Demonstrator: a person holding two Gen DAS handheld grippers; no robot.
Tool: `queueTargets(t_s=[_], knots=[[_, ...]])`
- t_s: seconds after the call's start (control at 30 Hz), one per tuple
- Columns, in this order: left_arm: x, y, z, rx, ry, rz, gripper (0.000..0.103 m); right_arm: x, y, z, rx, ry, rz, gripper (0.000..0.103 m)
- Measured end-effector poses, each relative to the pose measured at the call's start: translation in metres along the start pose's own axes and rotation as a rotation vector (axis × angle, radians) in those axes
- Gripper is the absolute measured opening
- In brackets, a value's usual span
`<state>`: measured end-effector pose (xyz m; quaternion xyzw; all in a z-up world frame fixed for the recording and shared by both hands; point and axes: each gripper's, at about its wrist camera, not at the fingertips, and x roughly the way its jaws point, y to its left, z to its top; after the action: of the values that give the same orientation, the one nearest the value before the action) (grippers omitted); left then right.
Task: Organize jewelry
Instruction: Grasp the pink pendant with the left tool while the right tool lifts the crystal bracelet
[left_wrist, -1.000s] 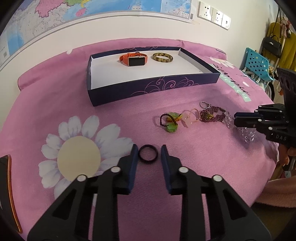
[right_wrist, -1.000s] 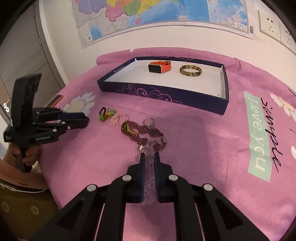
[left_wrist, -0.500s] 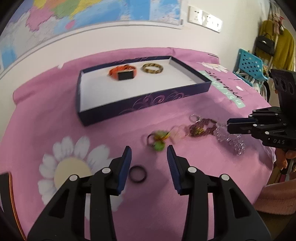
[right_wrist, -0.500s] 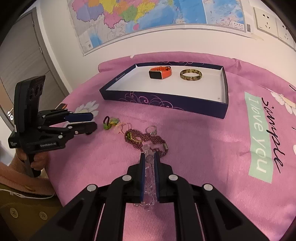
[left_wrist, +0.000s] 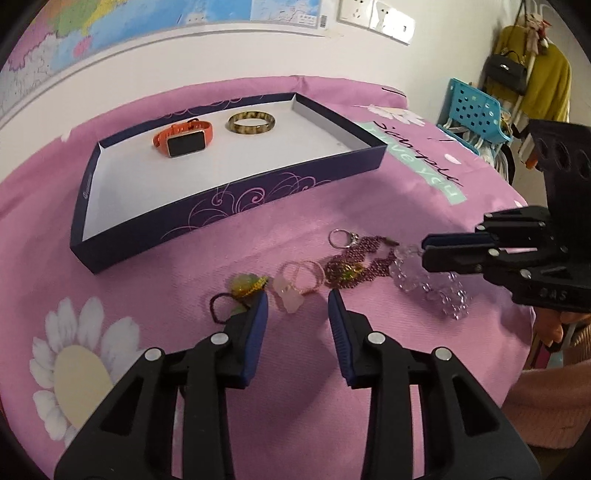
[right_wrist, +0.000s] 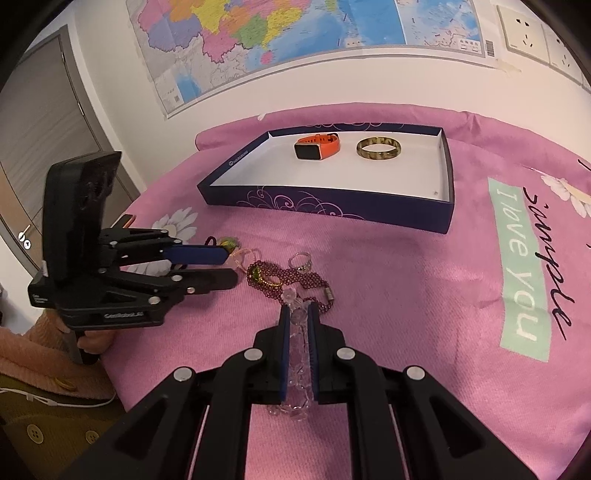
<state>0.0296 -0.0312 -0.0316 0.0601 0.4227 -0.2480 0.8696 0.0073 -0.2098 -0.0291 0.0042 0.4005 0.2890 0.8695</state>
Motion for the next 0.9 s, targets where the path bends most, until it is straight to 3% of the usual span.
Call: queueTargets(t_s=[0.17, 0.23, 0.33, 0.9], knots=[[0.005, 0.004, 0.006, -0.014, -0.001, -0.008, 0.033, -0.003, 0.0, 0.002, 0.004, -0.015, 0.014, 0.008], [0.007, 0.003, 0.007, -0.014, 0.004, -0.011, 0.02, -0.005, 0.0, 0.004, 0.001, -0.02, 0.014, 0.008], [0.008, 0.003, 0.008, -0.026, 0.009, -0.011, 0.014, -0.007, 0.001, 0.007, 0.001, -0.03, 0.02, 0.008], [-0.027, 0.014, 0.017, -0.076, -0.066, -0.049, 0.014, -0.027, 0.004, 0.042, -0.043, -0.114, -0.006, 0.008]])
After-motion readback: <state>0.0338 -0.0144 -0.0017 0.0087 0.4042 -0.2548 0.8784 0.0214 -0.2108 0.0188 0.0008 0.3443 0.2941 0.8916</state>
